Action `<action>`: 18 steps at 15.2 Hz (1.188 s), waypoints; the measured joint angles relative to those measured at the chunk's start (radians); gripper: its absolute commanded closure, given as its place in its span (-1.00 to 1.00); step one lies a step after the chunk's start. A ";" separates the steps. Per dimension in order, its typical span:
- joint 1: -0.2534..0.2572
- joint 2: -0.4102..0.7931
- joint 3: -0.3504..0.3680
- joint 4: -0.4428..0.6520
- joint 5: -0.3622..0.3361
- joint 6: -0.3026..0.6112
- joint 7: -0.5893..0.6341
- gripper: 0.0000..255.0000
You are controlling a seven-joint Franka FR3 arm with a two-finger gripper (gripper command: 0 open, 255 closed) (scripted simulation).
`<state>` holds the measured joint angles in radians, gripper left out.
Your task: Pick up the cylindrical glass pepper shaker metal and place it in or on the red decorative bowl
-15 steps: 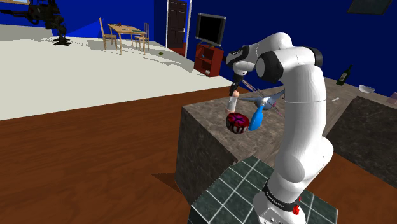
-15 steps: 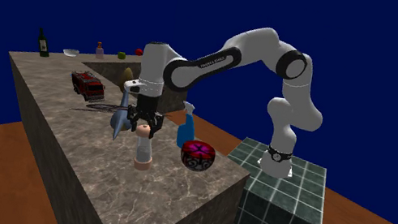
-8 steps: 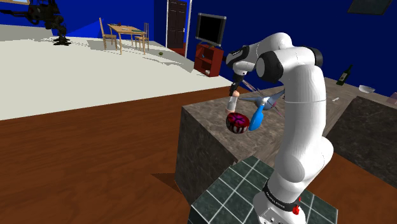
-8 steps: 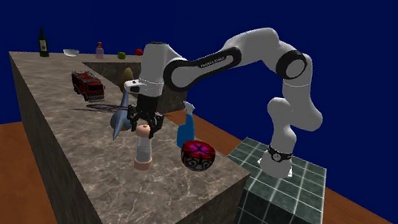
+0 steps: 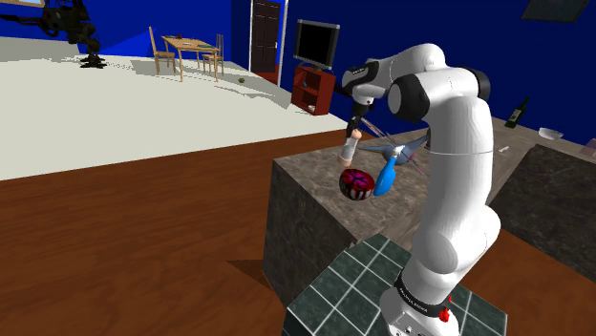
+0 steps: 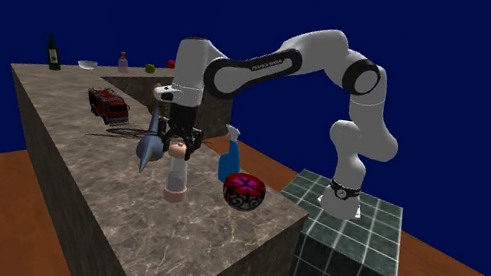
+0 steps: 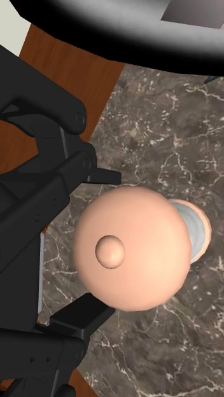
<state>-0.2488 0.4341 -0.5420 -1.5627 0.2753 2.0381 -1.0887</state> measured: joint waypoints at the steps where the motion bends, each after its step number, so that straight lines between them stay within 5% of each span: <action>1: -0.001 -0.003 -0.001 0.009 -0.002 -0.011 0.001 1.00; 18: -0.022 -0.017 -0.014 0.216 -0.022 -0.228 0.027 1.00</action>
<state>-0.2704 0.4168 -0.5560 -1.3467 0.2532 1.8105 -1.0622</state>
